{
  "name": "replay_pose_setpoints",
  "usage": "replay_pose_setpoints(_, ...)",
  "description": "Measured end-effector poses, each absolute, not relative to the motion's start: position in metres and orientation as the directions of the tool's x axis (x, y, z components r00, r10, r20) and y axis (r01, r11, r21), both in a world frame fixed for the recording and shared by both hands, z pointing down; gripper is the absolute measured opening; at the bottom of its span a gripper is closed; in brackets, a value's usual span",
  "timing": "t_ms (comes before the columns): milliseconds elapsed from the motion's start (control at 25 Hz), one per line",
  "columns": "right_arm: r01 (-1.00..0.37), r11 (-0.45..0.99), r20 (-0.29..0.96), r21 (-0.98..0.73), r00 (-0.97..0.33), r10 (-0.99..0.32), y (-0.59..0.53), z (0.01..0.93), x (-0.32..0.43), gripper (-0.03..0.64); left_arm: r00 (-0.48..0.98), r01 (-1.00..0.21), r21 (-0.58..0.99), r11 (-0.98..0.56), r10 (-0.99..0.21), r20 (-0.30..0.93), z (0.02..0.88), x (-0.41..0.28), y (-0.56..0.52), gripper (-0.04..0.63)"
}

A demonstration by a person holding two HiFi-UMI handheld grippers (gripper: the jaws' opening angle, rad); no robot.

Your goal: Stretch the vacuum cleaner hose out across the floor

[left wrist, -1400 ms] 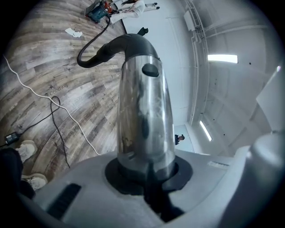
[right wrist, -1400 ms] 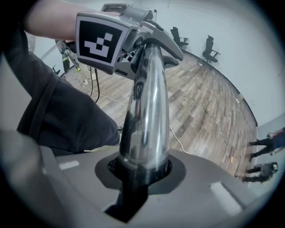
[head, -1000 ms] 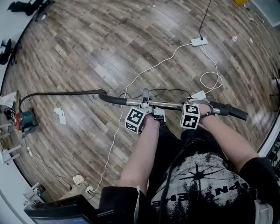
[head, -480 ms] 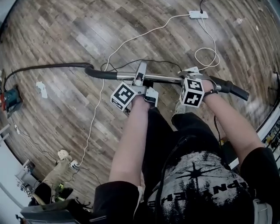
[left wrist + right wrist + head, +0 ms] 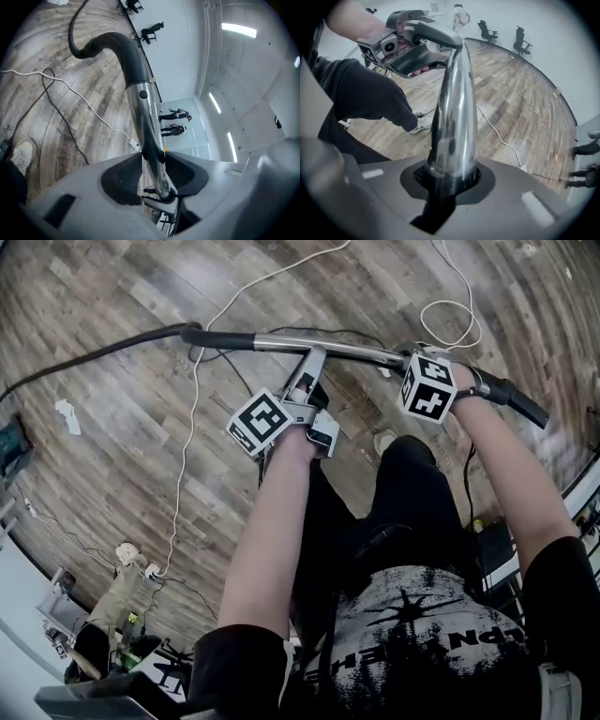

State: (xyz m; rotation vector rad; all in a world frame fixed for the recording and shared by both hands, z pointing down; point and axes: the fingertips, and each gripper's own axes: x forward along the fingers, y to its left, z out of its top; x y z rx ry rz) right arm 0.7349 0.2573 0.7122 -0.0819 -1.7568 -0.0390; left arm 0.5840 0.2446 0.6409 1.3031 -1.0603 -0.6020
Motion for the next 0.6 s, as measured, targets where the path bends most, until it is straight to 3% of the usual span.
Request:
replay_pose_setpoints(120, 0.063, 0.998, 0.976, -0.011, -0.216, 0.024, 0.247, 0.753, 0.741, 0.081, 0.476, -0.270, 0.946, 0.180, -0.829, 0.293, 0.667, 0.593, 0.246, 0.112)
replay_pose_setpoints(200, 0.037, 0.999, 0.976, -0.011, -0.219, 0.019, 0.243, 0.784, 0.751, 0.081, 0.511, -0.296, 0.948, 0.117, -0.819, 0.260, 0.677, 0.602, 0.244, 0.008)
replay_pose_setpoints(360, 0.044, 0.999, 0.981, 0.006, -0.195, 0.003, 0.246, 0.856, 0.777, 0.081, 0.604, -0.380, 0.920, -0.097, -0.779, 0.168, 0.691, 0.625, 0.239, 0.001)
replay_pose_setpoints(600, 0.043, 0.998, 0.979, 0.042, -0.201, -0.032, 0.234, 0.981, 0.807, 0.078, 0.728, -0.516, 0.785, -0.344, -0.659, 0.189, 0.744, 0.656, 0.225, 0.000)
